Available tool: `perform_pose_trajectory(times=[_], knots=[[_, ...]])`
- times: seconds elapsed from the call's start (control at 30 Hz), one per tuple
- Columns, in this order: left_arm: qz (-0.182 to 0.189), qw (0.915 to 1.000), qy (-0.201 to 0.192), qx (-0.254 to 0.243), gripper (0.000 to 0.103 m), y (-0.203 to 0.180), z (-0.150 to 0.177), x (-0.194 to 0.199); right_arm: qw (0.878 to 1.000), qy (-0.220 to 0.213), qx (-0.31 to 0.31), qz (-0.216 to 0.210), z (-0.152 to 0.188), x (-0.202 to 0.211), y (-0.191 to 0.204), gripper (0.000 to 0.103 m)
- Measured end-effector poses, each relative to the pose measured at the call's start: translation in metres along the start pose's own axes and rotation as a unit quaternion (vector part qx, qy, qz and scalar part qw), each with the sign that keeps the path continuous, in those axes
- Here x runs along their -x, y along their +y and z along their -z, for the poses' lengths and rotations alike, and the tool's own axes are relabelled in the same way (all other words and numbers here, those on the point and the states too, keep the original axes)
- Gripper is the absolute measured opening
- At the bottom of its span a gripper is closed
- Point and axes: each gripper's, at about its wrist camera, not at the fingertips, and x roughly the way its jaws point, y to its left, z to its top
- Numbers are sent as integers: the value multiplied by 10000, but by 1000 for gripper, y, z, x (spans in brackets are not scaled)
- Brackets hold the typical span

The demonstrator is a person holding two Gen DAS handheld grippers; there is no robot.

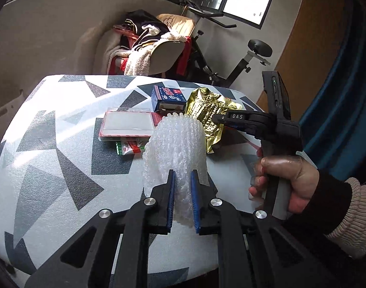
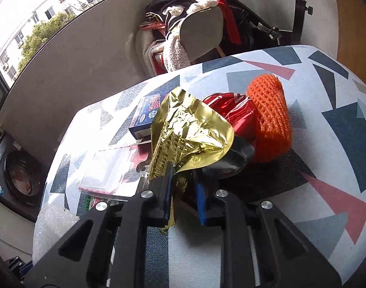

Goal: Collect trash
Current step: 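Lift the gold foil with the right tool while the left tool grasps the bubble wrap, then lower the gold foil and bubble wrap into the brown bin and open both tools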

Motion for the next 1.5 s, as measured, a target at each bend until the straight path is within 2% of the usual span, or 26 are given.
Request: perform_pose_trajectory(times=[0.33, 0.53, 0.8, 1.03, 1.5], knots=[[-134, 9981, -446, 409, 13, 14, 12, 47, 9978, -631, 34, -210, 29, 67, -13, 16], [-24, 9979, -310, 572, 13, 12, 30, 55, 9960, -792, 419, 20, 63, 114, -18, 16], [93, 9991, -68, 415, 13, -10, 64, 69, 9958, -651, 638, -126, 102, 154, -20, 16], [-2, 9998, 85, 183, 13, -22, 87, 84, 9964, -501, 639, -246, 137, 168, -20, 16], [-43, 9995, 250, 173, 13, -38, 106, 91, 9942, -423, 931, -344, 164, 193, -7, 16]])
